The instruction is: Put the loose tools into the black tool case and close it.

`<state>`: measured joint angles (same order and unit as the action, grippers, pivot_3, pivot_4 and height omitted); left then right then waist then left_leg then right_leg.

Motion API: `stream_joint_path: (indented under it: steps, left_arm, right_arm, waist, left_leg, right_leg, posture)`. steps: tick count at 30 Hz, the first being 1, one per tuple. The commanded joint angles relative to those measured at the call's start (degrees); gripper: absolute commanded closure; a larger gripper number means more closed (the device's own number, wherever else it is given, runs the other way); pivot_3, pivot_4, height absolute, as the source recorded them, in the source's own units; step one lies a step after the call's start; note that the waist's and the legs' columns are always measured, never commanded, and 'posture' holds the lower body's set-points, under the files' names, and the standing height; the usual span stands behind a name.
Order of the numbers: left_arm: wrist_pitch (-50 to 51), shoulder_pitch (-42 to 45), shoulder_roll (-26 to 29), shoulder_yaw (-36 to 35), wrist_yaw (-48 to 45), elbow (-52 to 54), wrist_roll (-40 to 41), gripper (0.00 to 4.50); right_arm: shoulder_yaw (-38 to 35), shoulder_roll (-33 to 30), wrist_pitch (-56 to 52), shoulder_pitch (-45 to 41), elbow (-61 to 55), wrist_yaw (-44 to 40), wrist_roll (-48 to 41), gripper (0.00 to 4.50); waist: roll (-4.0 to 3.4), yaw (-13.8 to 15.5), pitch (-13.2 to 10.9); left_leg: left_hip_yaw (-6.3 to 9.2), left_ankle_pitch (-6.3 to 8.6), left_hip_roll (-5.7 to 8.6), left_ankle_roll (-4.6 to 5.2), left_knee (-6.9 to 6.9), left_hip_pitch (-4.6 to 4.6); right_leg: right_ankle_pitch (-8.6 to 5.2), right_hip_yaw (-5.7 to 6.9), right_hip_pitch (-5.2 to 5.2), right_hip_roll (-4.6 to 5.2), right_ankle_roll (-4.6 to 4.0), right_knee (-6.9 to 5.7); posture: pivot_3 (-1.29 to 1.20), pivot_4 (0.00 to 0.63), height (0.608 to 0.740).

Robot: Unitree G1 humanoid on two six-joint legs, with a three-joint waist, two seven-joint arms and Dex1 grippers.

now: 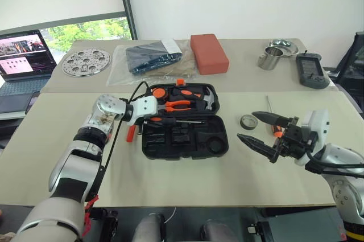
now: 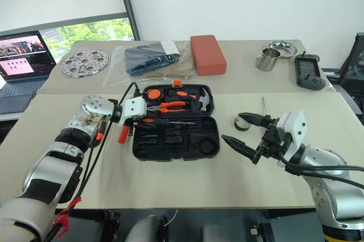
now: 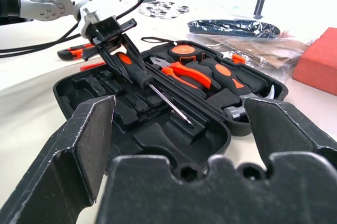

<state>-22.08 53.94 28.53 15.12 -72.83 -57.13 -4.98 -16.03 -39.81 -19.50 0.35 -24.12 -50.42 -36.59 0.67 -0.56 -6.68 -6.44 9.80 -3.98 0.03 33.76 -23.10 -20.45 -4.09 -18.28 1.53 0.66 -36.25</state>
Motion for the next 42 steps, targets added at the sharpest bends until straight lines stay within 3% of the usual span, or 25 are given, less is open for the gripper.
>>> stream_joint_path:
  steps: [1, 8, 10, 14, 19, 29, 30, 32, 42]
  left_arm:
    - [1.25, -0.07, 1.14, -0.15, 1.59, -0.03, -1.62, 3.52]
    - [2.65, 0.16, 0.36, 0.03, 1.33, -0.01, -1.67, 3.52]
    - [3.07, 0.49, 0.16, -0.05, 0.91, -0.20, -1.47, 2.49]
    - [2.54, 0.99, -0.17, -0.30, 1.59, -0.19, -1.70, 1.53]
    - [0.19, 2.13, -0.55, -2.05, 1.41, 1.76, 0.11, 0.01]
    - [6.88, 4.46, -1.27, -7.20, -1.72, 7.81, 6.95, 0.01]
    - [7.11, 4.35, -1.66, -7.46, -1.22, 7.74, 7.12, 0.42]
    - [6.90, 3.65, -2.17, -7.04, -0.29, 7.44, 6.29, 0.72]
    - [6.75, 3.93, -7.62, -7.18, 0.59, -1.13, 5.60, 4.47]
  right_arm:
    - [-0.29, -0.91, -0.58, -0.53, -1.38, 0.13, -0.14, 0.00]
    - [-0.72, -0.97, -0.34, 0.12, -1.77, 0.09, -0.21, 0.00]
    - [-0.84, -0.92, -0.30, 0.44, -2.00, 0.19, -0.25, 0.00]
    - [-1.15, -0.85, -0.15, 1.18, -2.27, 0.24, -0.32, 0.00]
    - [-1.36, -0.84, 0.27, 1.73, -1.98, 0.17, -0.23, 0.00]
    - [-0.55, -0.54, 0.95, 0.47, -0.56, -0.49, 0.39, 0.00]
    - [-0.41, -0.44, 1.03, 0.32, -0.41, -0.56, 0.53, 0.00]
    - [-0.24, -0.28, 1.12, 0.17, -0.22, -0.67, 0.65, 0.00]
    - [-0.11, 0.36, 1.71, 0.58, -0.40, -0.91, 1.20, 0.00]
  waist:
    - [-0.02, -0.01, 0.01]
    - [-0.03, -0.01, 0.02]
    - [-0.05, -0.02, 0.03]
    - [-0.15, 0.08, 0.09]
    - [-0.18, 0.56, 0.11]
    - [-0.19, 0.52, 0.11]
    - [-0.19, 0.51, 0.11]
    - [-0.19, 0.55, 0.12]
    - [-0.18, 0.74, 0.11]
  left_leg:
    - [0.00, 0.00, 0.00, 0.00, 0.01, 0.00]
    - [0.01, 0.00, 0.00, 0.00, 0.04, 0.00]
    - [0.01, 0.00, 0.00, 0.00, 0.05, 0.00]
    - [0.01, 0.00, 0.01, 0.00, 0.08, 0.01]
    - [0.02, -0.01, 0.03, 0.01, 0.14, 0.00]
    - [0.01, 0.00, 0.02, 0.02, 0.12, -0.09]
    - [0.01, 0.00, 0.02, 0.02, 0.12, -0.08]
    - [0.01, 0.00, 0.02, 0.02, 0.12, -0.07]
    - [0.00, 0.00, 0.03, 0.02, 0.16, -0.09]
  right_leg:
    - [0.00, 0.00, 0.00, 0.00, 0.00, -0.01]
    - [0.00, 0.00, 0.00, 0.00, 0.00, -0.04]
    - [0.00, 0.00, 0.00, 0.00, 0.00, -0.05]
    - [0.00, 0.00, 0.03, 0.00, 0.00, -0.07]
    - [0.00, 0.00, 0.04, 0.01, 0.00, -0.12]
    - [0.00, 0.01, -0.02, -0.03, 0.00, -0.05]
    - [0.00, 0.01, -0.01, -0.04, 0.00, -0.06]
    - [0.00, 0.01, -0.01, -0.04, 0.00, -0.06]
    - [0.00, 0.01, 0.00, -0.04, 0.00, -0.06]
  posture:
    - [0.00, 0.150, 0.740]
    - [0.00, 0.150, 0.740]
    - [0.00, 0.150, 0.740]
    - [0.00, 0.150, 0.740]
    - [0.00, 0.150, 0.740]
    - [0.00, 0.150, 0.740]
    - [0.00, 0.150, 0.740]
    - [0.00, 0.150, 0.740]
    - [0.00, 0.150, 0.740]
